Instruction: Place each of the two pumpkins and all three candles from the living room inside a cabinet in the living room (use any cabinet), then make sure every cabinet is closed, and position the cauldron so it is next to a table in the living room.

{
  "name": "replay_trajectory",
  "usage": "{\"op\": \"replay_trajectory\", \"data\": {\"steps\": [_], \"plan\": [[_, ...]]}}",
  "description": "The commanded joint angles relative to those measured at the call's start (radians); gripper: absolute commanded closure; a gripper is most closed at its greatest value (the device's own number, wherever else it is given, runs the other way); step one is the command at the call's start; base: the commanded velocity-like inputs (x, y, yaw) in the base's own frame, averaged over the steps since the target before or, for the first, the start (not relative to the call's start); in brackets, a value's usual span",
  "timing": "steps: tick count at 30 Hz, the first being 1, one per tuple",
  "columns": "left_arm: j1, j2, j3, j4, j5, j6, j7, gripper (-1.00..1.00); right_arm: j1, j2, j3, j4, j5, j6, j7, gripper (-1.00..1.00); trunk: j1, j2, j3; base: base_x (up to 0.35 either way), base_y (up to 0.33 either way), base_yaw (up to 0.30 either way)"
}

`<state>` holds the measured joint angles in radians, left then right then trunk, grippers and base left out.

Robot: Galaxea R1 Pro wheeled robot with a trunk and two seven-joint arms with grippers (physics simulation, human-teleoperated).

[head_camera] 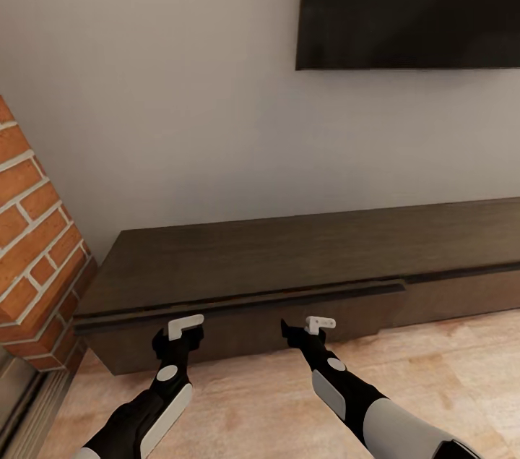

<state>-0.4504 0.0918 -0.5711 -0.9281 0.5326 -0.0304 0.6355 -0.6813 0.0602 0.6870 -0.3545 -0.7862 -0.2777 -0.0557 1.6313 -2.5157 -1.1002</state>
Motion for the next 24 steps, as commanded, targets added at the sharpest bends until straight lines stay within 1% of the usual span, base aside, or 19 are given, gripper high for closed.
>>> {"op": "replay_trajectory", "data": {"steps": [1, 6, 11, 24], "plan": [[-0.001, 0.002, -0.006, -0.002, 0.003, -0.003, 0.007, -1.0, -0.001, 0.0, 0.008, 0.0, -0.007, -0.005, -0.006, -1.0, 0.0, 0.0, -0.001, 0.014, 0.0, 0.0], [-0.001, 0.002, -0.004, -0.002, 0.003, -0.003, 0.007, -1.0, -0.001, 0.0, 0.008, 0.0, -0.007, -0.005, -0.006, -1.0, 0.0, 0.0, -0.001, 0.01, 0.0, 0.0], [-0.001, 0.002, -0.004, -0.002, 0.003, -0.003, 0.007, -1.0, -0.001, 0.0, 0.008, 0.0, -0.007, -0.005, -0.006, -1.0, 0.0, 0.0, -0.001, 0.135, 0.0, 0.0], [-0.001, 0.001, -0.001, -0.002, 0.003, -0.002, 0.006, -1.0, -0.001, 0.0, 0.008, 0.0, -0.007, -0.005, -0.006, -1.0, 0.0, 0.0, -0.001, -0.001, -0.007, 0.0]]}}
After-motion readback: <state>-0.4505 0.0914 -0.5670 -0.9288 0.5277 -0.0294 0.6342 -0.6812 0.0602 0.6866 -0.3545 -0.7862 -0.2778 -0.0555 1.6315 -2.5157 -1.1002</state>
